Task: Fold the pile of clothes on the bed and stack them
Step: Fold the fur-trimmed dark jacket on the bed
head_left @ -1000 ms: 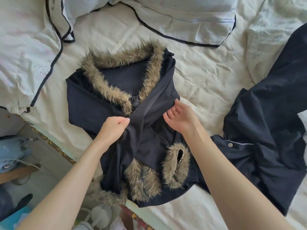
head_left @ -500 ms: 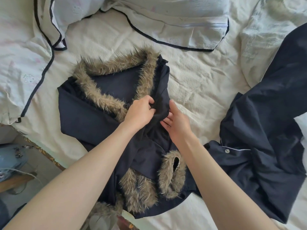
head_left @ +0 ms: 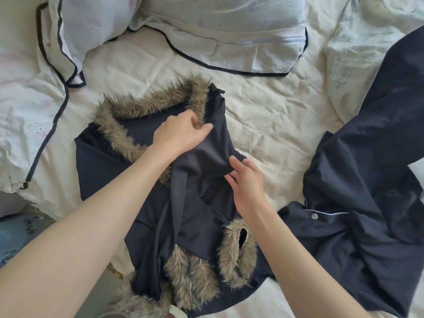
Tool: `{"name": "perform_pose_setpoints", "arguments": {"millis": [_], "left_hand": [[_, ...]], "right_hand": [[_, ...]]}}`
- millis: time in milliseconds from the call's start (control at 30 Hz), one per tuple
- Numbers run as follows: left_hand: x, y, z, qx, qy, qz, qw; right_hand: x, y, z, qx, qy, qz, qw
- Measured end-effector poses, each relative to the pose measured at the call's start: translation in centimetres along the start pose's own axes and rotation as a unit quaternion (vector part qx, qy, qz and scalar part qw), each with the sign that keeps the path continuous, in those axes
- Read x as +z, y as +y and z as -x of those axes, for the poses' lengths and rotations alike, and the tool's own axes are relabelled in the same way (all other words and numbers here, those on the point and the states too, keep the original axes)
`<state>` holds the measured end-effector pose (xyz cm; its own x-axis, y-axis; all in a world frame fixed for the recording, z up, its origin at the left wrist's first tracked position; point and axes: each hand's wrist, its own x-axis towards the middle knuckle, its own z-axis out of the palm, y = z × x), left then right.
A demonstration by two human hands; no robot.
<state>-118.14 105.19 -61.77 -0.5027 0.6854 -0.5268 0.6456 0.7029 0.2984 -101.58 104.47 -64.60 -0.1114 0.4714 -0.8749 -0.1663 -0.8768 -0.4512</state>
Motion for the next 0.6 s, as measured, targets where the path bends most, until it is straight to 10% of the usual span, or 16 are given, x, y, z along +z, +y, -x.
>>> {"name": "perform_pose_setpoints", "arguments": {"millis": [333, 467, 600], "left_hand": [[2.0, 3.4, -2.3, 0.122, 0.137, -0.032, 0.983], [0.9, 2.5, -3.4, 0.05, 0.099, 0.17, 0.979], [0.6, 3.1, -5.0, -0.086, 0.005, 0.44, 0.894]], "right_hand": [[-0.8, -0.2, 0.2, -0.007, -0.027, 0.019, 0.999], [-0.9, -0.8, 0.0, -0.006, -0.06, -0.014, 0.998], [-1.0, -1.0, -0.3, 0.019, -0.082, -0.063, 0.994]]}}
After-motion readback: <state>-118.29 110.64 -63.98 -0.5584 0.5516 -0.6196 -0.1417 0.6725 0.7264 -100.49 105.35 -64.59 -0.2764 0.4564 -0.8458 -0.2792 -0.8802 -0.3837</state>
